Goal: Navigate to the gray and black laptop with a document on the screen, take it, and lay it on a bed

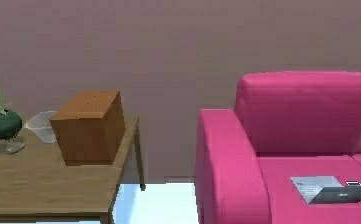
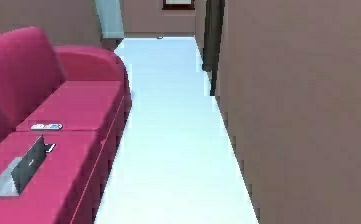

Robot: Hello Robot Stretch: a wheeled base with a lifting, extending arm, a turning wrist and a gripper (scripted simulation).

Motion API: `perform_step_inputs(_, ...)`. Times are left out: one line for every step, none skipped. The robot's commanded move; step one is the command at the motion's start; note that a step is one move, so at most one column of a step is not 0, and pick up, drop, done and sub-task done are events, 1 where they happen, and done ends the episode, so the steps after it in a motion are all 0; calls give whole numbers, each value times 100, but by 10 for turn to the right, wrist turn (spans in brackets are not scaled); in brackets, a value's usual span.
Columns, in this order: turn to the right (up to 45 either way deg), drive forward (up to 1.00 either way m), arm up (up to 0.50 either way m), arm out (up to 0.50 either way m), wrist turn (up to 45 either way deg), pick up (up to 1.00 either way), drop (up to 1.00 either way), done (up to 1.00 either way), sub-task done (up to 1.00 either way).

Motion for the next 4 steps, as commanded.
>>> perform_step_inputs(-420, 0, 0, 0, 0, 0, 0, 0, 0)
perform_step_inputs(450, 0, 0, 0, 0, 0, 0, 0, 0)
perform_step_inputs(450, 0, 0, 0, 0, 0, 0, 0, 0)
perform_step_inputs(60, 0, 0, 0, 0, 0, 0, 0, 0)
